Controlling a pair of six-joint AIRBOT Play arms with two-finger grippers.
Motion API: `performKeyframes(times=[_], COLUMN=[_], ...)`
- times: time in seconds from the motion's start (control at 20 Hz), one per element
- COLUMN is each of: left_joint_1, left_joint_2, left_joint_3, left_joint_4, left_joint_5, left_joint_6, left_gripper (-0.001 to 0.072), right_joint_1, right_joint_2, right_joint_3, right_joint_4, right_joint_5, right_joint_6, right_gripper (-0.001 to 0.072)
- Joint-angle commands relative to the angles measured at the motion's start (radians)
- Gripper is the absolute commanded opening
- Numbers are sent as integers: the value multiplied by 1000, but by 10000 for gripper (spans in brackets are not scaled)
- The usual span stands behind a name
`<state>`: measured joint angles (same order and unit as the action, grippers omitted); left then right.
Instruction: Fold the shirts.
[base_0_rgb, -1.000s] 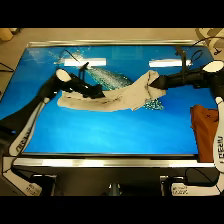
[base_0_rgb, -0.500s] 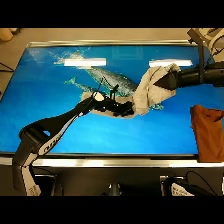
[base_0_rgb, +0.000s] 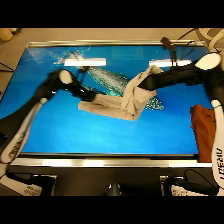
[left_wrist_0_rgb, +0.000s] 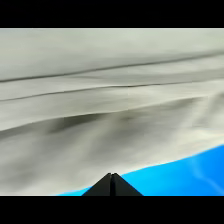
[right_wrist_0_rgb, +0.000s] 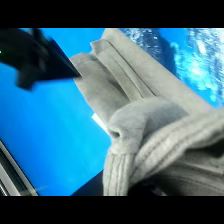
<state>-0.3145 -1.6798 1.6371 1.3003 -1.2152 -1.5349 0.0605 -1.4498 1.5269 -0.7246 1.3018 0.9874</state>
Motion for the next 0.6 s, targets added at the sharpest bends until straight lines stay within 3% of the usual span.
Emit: performKeyframes(times=[0.0,0.2,0.25,0.35,0.4,0.55], left_joint_1=[180,287,291,290,288,288], left_joint_2=[208,410,446,491,499,496], left_joint_3=[0,0,-1,-1,-1,-4], left_joint_4=[215,211,211,211,211,211], left_joint_5=[-87,-86,-84,-83,-83,-82], left_joint_6=[-23,-48,-48,-44,-44,-45], left_gripper=[24,24,24,24,25,24], right_joint_1=[153,290,311,333,332,257], right_joint_2=[-119,-296,-338,-392,-400,-369], right_joint_3=[1,1,1,1,1,1], right_joint_4=[54,209,293,482,554,532], right_joint_5=[-160,-306,-318,-324,-317,-232], right_joint_6=[-5,-13,-36,-126,-168,-196], right_gripper=[23,27,133,525,630,630])
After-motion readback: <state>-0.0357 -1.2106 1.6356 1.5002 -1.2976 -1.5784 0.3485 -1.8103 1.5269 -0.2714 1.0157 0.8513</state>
